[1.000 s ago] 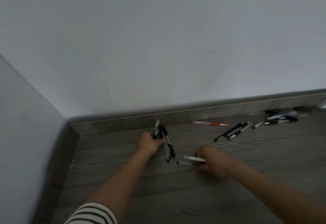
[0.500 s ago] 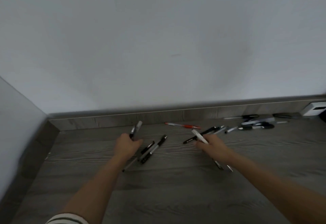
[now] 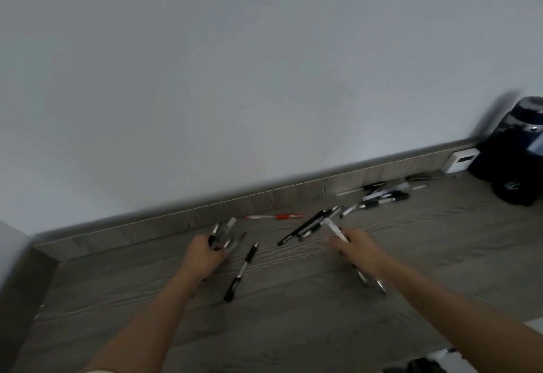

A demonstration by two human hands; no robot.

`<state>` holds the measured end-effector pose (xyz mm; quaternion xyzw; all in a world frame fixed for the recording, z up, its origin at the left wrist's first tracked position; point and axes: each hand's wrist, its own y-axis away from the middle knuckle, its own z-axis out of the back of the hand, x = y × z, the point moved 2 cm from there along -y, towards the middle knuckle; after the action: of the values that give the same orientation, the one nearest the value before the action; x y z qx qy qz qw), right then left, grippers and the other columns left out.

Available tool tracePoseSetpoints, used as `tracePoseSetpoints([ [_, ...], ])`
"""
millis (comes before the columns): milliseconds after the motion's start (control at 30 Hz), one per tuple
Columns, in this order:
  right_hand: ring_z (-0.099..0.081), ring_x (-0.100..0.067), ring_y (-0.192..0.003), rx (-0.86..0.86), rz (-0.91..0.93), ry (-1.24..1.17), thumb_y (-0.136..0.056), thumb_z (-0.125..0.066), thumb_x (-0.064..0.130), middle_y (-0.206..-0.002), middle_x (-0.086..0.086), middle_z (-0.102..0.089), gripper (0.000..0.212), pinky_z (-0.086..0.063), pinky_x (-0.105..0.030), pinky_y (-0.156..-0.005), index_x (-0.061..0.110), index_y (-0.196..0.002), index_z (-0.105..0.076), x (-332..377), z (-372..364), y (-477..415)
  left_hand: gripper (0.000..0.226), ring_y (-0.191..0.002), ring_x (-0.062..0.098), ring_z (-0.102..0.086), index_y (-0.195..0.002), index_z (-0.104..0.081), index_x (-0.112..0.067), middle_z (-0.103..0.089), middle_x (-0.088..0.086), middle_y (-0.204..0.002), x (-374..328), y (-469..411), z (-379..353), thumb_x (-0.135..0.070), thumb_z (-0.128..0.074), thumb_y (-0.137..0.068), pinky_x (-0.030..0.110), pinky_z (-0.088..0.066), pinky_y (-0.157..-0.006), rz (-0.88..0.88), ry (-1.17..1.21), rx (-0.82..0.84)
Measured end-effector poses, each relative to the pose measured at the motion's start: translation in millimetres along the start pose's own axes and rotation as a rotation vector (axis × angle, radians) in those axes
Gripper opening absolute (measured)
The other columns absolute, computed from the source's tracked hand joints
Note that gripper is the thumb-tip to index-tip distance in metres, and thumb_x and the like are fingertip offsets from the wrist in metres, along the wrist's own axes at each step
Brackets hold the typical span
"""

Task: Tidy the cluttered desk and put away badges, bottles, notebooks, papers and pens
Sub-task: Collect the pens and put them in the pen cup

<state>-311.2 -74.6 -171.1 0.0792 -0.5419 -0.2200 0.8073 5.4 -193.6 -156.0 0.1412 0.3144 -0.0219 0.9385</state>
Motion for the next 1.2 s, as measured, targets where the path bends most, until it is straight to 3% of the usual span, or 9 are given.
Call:
tracePoseSetpoints([
  [133, -0.041, -0.016, -0.039, -0.168, -0.076, -0.263, -0.099, -0.055, 0.029, -0.040, 0.001, -0.044, 0.043, -0.033, -0.026, -0.045, 0.012, -0.060, -0.046, 9.5, 30.5, -0.7, 0.019, -0.058, 0.020, -0.049, -0.074, -0.049, -0.016, -0.054, 0.005, -0.064, -47.0, -8.3, 4.7, -0.010, -0.063, -0.085, 0.034, -0.039, -0.059, -0.105, 0.249, -0.063],
  [300, -0.038, -0.011, -0.037, -0.356, -0.144, -0.703, -0.101, -0.049, 0.023, -0.050, 0.001, -0.043, 0.023, -0.036, -0.024, -0.040, 0.009, -0.084, -0.054, 4.7, 95.0, 6.1, 0.018, -0.060, 0.013, -0.046, -0.073, -0.057, -0.014, -0.052, 0.000, -0.064, -134.4, -8.0, -20.7, -0.017, -0.069, -0.085, 0.028, -0.035, -0.056, -0.149, 0.448, 0.022],
  [500, -0.034, -0.012, -0.037, -0.617, -0.113, -0.853, -0.098, -0.053, 0.030, -0.043, 0.004, -0.035, 0.037, -0.035, -0.024, -0.040, 0.019, -0.065, -0.043, 0.4, 196.3, 19.3, 0.041, -0.046, 0.011, -0.047, -0.067, -0.059, -0.011, -0.054, 0.003, -0.054, -213.9, 2.7, -72.2, -0.030, -0.047, -0.101, 0.026, -0.039, -0.053, -0.173, 0.590, 0.266],
  [667, -0.053, -0.017, -0.056, -0.852, -0.127, -0.616, -0.096, -0.049, 0.028, -0.061, -0.003, -0.069, 0.036, -0.044, -0.028, -0.057, 0.010, -0.067, -0.059, -11.1, 309.5, 24.6, 0.049, -0.073, 0.019, -0.059, -0.071, -0.064, -0.007, -0.064, 0.009, -0.076, -292.4, 4.0, -119.0, -0.037, -0.041, -0.102, 0.025, -0.040, -0.064, -0.288, 0.456, 0.282],
  [767, -0.049, -0.017, -0.052, -0.983, -0.071, -0.498, -0.093, -0.046, 0.028, -0.048, 0.002, -0.063, 0.039, -0.038, -0.027, -0.052, 0.008, -0.063, -0.060, -17.1, 369.7, 20.6, 0.046, -0.069, 0.017, -0.057, -0.076, -0.062, -0.010, -0.061, 0.004, -0.073, -334.8, 7.6, -145.5, -0.040, -0.038, -0.102, 0.027, -0.040, -0.063, -0.376, 0.356, 0.232],
  [900, -0.052, -0.017, -0.053, -1.124, -0.017, -0.414, -0.094, -0.048, 0.029, -0.060, -0.004, -0.059, 0.038, -0.042, -0.028, -0.052, 0.009, -0.063, -0.060, -36.2, 439.4, 7.0, 0.047, -0.066, 0.019, -0.053, -0.088, -0.061, -0.003, -0.054, 0.003, -0.069, -388.0, 7.5, -190.2, -0.041, -0.039, -0.101, 0.028, -0.040, -0.062, -0.415, 0.348, 0.217],
  [1000, -0.055, -0.017, -0.054, -1.082, -0.009, -0.339, -0.095, -0.054, 0.029, -0.065, -0.004, -0.061, 0.034, -0.048, -0.026, -0.047, 0.006, -0.072, -0.064, -56.1, 461.1, -14.1, 0.040, -0.052, 0.021, -0.051, -0.082, -0.059, -0.006, -0.052, 0.008, -0.060, -412.5, 6.8, -212.4, -0.039, -0.045, -0.100, 0.032, -0.044, -0.055, -0.320, 0.470, 0.248],
  [1133, -0.066, -0.027, -0.066, -0.883, -0.095, -0.254, -0.087, -0.067, 0.027, -0.072, -0.010, -0.069, 0.029, -0.060, -0.043, -0.070, 0.011, -0.063, -0.065, -97.8, 464.5, -49.5, 0.036, -0.047, 0.018, -0.061, -0.088, -0.060, 0.003, -0.064, 0.013, -0.064, -441.7, 15.5, -233.6, -0.031, -0.053, -0.098, 0.027, -0.053, -0.050, -0.239, 0.604, 0.307],
  [1200, -0.069, -0.033, -0.075, -0.788, -0.147, -0.104, -0.084, -0.070, 0.027, -0.073, -0.016, -0.070, 0.029, -0.057, -0.042, -0.072, 0.004, -0.067, -0.067, -110.3, 463.7, -57.3, 0.034, -0.049, 0.018, -0.065, -0.090, -0.061, 0.006, -0.066, 0.012, -0.063, -456.9, 17.7, -238.9, -0.026, -0.055, -0.097, 0.029, -0.057, -0.053, -0.211, 0.650, 0.317],
])
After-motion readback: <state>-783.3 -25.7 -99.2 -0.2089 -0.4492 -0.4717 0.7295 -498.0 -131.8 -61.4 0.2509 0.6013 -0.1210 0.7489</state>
